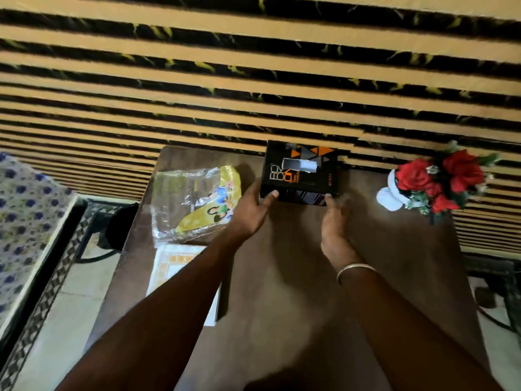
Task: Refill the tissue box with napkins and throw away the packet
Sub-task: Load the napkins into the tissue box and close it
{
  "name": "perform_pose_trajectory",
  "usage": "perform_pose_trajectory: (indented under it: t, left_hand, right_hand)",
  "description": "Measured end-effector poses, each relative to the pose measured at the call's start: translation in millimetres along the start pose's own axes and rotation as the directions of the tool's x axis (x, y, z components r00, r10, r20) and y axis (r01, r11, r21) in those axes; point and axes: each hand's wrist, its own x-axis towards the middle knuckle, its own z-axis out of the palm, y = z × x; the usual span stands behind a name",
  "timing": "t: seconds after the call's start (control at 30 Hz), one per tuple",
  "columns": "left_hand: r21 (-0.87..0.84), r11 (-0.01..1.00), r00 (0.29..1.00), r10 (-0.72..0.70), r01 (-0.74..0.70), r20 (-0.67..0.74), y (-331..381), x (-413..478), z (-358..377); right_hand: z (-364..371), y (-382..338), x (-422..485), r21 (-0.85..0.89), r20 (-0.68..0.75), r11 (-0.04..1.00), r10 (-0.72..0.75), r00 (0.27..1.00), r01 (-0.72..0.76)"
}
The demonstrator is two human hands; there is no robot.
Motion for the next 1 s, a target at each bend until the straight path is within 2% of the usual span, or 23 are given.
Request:
perform_pose_trajectory:
  t: [0.07,0.17,0.37,0.47,0.63,0.77,0.87,0.9,1.0]
  left_hand:
    - [-0.052,0.999,1.0,-0.011,0.012,0.005,7.3,11.4,5.2]
    - [-0.148,0.988,0.999,-0.048,0.05,0.017,8.7,23.4,10.7]
    - [-0.281,0.948,0.989,-0.137,0.148,0.06,1.5,31.9,17.8]
    - [-0.321,0.936,0.989,-0.144,0.145,0.028,3.6,25.4,21.2]
    - [-0.301,0.948,0.992,-0.116,0.098,-0.04,11.2,-19.5,37.7]
    - [-0.259,0.96,0.991,-0.122,0.104,-0.058,7.7,-64.2,63.7]
    - [-0.241,0.963,0.989,-0.135,0.119,-0.052,-2.0,-91.3,82.4]
    - [-0.239,0.963,0.989,-0.141,0.128,-0.04,-4.5,-99.7,86.7]
    - [-0.228,0.963,0.989,-0.15,0.143,-0.012,-16.3,-127.4,95.2]
  right_hand:
    - [-7.0,3.3,31.5,-0.054,0.071,0.998,0.02,0.997,-0.016]
    - [-10.1,-22.0,25.0,-0.099,0.101,0.995,0.043,0.994,-0.033]
    - [-6.1,-34.8,11.1,-0.077,0.271,0.997,0.048,0.961,-0.028]
    - [-8.1,-27.8,15.3,-0.036,0.278,0.999,0.009,0.961,0.001]
    - [-45.0,2.0,-6.3,-0.009,0.215,1.0,0.006,0.977,-0.005]
    - [-84.3,20.4,-51.0,-0.128,0.168,0.992,0.016,0.986,0.005]
    - [-98.9,26.6,-85.6,0.037,-0.001,0.997,-0.069,0.998,0.069]
    - [-103.3,31.1,-92.1,0.073,-0.019,0.994,-0.078,0.997,0.079]
    - [-116.8,41.5,-118.7,0.062,-0.055,0.992,-0.106,0.993,0.11]
